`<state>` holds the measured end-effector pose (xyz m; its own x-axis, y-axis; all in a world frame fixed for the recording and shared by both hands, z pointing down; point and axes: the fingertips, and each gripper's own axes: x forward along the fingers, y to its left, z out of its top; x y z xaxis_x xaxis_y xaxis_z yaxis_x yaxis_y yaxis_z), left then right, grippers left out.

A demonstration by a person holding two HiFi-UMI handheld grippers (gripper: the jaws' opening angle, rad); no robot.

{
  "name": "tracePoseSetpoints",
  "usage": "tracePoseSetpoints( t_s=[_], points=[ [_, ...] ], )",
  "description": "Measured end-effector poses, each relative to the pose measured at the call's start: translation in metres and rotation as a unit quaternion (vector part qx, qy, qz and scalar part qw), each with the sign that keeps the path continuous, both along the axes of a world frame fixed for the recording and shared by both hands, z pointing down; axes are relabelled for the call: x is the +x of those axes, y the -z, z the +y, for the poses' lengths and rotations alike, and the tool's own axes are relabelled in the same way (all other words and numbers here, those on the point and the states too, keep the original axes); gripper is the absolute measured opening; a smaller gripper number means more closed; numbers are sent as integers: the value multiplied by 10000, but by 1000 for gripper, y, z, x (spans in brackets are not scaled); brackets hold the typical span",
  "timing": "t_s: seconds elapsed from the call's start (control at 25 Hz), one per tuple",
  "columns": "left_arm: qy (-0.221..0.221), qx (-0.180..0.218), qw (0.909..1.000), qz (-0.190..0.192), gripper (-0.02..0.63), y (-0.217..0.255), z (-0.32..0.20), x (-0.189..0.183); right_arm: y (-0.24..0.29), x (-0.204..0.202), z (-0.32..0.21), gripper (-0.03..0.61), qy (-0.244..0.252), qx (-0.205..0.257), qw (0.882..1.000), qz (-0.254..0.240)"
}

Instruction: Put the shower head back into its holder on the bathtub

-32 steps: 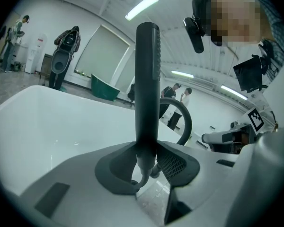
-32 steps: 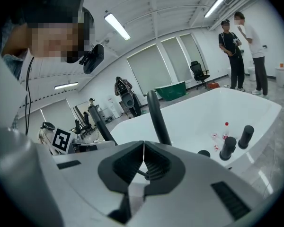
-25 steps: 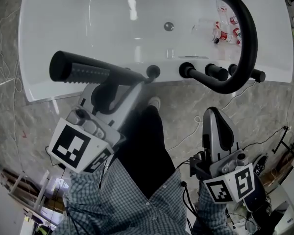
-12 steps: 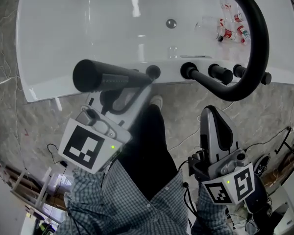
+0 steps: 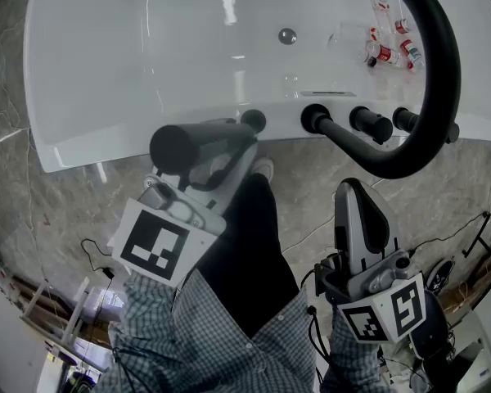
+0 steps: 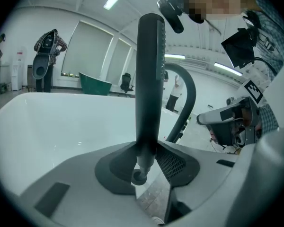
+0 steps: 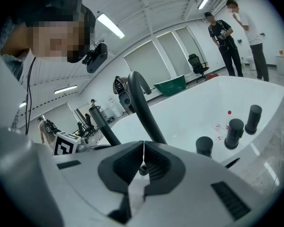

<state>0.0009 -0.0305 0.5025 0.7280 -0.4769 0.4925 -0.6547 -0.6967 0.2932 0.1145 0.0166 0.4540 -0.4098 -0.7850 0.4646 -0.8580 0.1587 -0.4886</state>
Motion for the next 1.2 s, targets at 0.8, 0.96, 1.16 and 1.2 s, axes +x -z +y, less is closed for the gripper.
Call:
tracePoseSetpoints(
  t_s=[0.8,0.96,1.16,1.2],
  points=[
    [-837,277,9898,-1122,138,-61,10,16,-22,5,4,16,-55,-232,9996,-138],
    [-878,272,9894,-1128,138,-69,10,17,-25,2,8,15,2,-280,9995,-178],
    [-874,241,9878,-1265,138,-82,12,18,-25,-2,8,15,55,-278,9993,-240],
    [-899,254,9868,-1326,138,-84,13,18,-25,-3,8,16,61,-276,9993,-248]
  ],
)
